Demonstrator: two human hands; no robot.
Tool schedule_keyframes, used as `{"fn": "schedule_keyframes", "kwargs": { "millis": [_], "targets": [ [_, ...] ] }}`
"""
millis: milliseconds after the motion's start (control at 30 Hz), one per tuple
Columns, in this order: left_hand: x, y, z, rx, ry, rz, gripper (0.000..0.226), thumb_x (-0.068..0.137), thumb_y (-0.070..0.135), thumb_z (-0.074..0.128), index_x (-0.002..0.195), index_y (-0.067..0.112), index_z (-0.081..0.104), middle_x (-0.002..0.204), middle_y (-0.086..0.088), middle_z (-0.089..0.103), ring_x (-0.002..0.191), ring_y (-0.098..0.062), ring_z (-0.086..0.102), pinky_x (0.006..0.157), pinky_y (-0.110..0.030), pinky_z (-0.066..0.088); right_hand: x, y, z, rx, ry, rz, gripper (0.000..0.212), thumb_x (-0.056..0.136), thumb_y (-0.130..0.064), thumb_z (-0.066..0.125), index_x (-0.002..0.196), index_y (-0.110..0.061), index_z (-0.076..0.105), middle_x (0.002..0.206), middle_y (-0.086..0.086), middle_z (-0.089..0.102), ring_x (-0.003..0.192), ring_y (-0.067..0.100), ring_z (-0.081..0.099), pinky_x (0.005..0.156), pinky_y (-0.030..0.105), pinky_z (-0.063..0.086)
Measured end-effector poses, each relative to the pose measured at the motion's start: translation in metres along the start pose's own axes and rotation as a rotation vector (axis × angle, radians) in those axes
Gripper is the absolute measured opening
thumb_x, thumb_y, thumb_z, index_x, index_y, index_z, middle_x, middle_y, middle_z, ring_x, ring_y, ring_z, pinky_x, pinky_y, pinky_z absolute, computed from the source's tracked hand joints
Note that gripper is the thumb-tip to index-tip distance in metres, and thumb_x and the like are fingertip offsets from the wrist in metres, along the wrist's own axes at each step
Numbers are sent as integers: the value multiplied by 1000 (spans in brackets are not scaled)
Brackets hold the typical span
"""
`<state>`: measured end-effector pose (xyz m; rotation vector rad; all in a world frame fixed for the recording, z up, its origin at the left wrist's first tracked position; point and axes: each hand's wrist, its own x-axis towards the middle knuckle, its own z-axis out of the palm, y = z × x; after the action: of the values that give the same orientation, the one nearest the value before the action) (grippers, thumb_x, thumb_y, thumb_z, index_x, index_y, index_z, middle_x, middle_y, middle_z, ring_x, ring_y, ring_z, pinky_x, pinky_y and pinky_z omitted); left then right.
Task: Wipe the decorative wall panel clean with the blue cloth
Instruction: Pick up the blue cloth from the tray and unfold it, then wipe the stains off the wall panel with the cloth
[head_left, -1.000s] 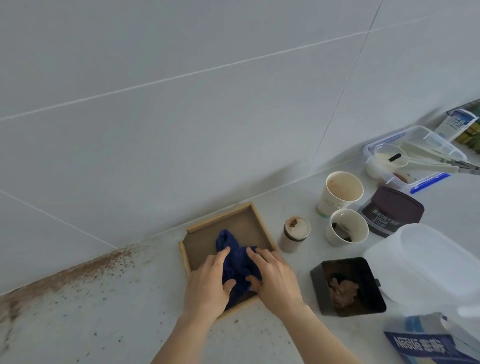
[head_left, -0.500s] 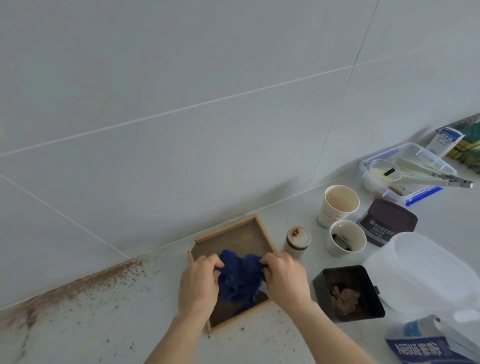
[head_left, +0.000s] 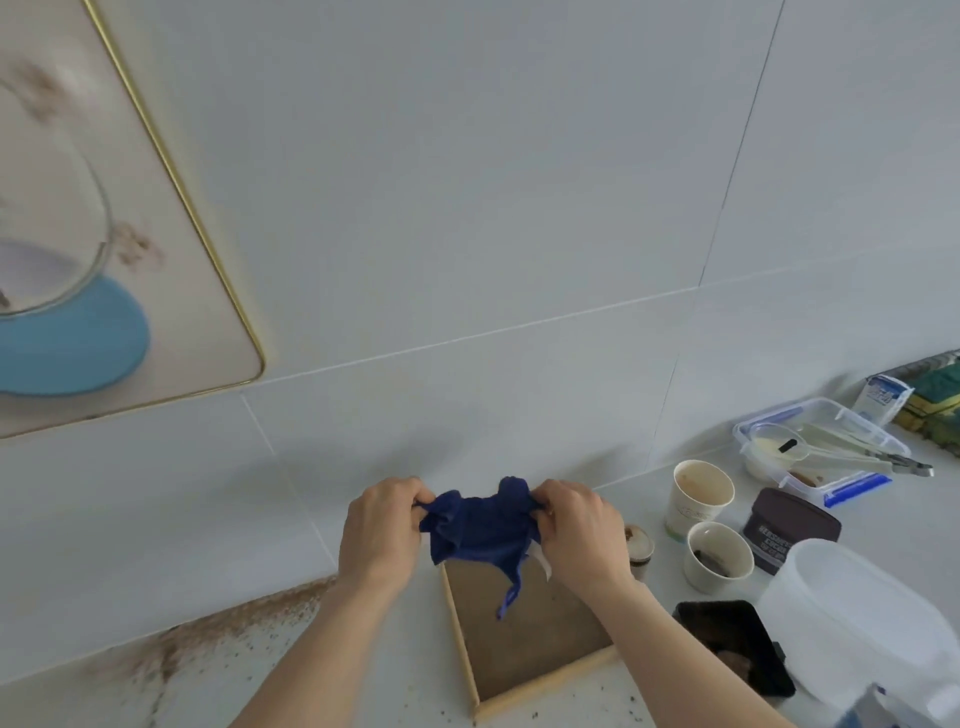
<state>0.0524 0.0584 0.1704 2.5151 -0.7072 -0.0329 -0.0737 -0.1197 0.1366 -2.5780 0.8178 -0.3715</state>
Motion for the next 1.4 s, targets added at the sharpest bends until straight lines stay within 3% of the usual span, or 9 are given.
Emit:
{"fn": "schedule_keyframes", "kwargs": {
  "millis": [433,733,833,900,967,1067,1133,1233,1400],
  "targets": [
    [-11,-43,-184,-53,302,63,24,92,4,60,93,20,79,91,0,76,82,-23,66,69,-32,52,-2,-180,-62,136,178,-129,18,91,-8,54,96,-17,69,91,0,71,83,31,62,66,38,47],
    [-6,-75,-263,-181,487,66,20,95,8,64,102,20,79,94,3,77,83,-15,64,72,-24,44,-4,-285,-82,948,101,-9,21,102,-10,51,104,-22,68,95,1,75,82,23,72,67,35,56],
    [-4,-75,-278,-234,534,91,19,95,11,67,105,20,79,97,4,79,90,-17,70,76,-22,43,-3,-316,-87,1217,37,32,17,105,-11,53,111,-13,69,102,7,80,95,27,77,85,45,62],
    [-4,-69,-284,-280,555,127,19,94,11,70,107,20,80,97,4,79,90,-16,72,77,-22,47,-4,-333,-90,1319,3,20,18,106,-11,53,111,-9,69,102,11,81,97,30,77,82,45,62],
    [-4,-63,-287,-316,571,174,19,93,11,71,106,22,80,97,4,80,89,-16,73,79,-25,54,-8,-349,-90,1375,-45,-1,21,108,-19,52,102,-13,71,97,12,79,89,29,75,73,39,59],
    [-1,-58,-289,-369,553,234,16,94,13,70,101,24,79,91,5,79,83,-14,73,77,-29,59,-13,-363,-83,1466,-180,-76,25,109,-26,52,105,-19,75,107,11,79,105,27,75,93,43,58],
    [2,-60,-291,-409,472,254,14,93,12,69,101,23,75,90,10,77,81,-11,72,75,-27,59,-14,-362,-75,1439,-204,-121,22,105,-18,59,123,-19,71,118,12,78,114,31,73,102,48,57],
    [9,-70,-294,-579,311,244,24,91,4,65,99,26,61,96,16,75,84,-5,73,80,-26,58,-7,-352,-68,1373,-110,-27,20,99,-8,66,116,-16,74,110,17,79,110,42,72,102,58,57],
    [30,-92,-294,-392,575,282,32,85,2,63,108,23,58,114,12,68,112,-11,60,97,-28,45,13,-346,-78,1200,203,4,37,95,2,61,108,-29,76,93,-6,81,94,11,75,78,23,55]
  ]
}}
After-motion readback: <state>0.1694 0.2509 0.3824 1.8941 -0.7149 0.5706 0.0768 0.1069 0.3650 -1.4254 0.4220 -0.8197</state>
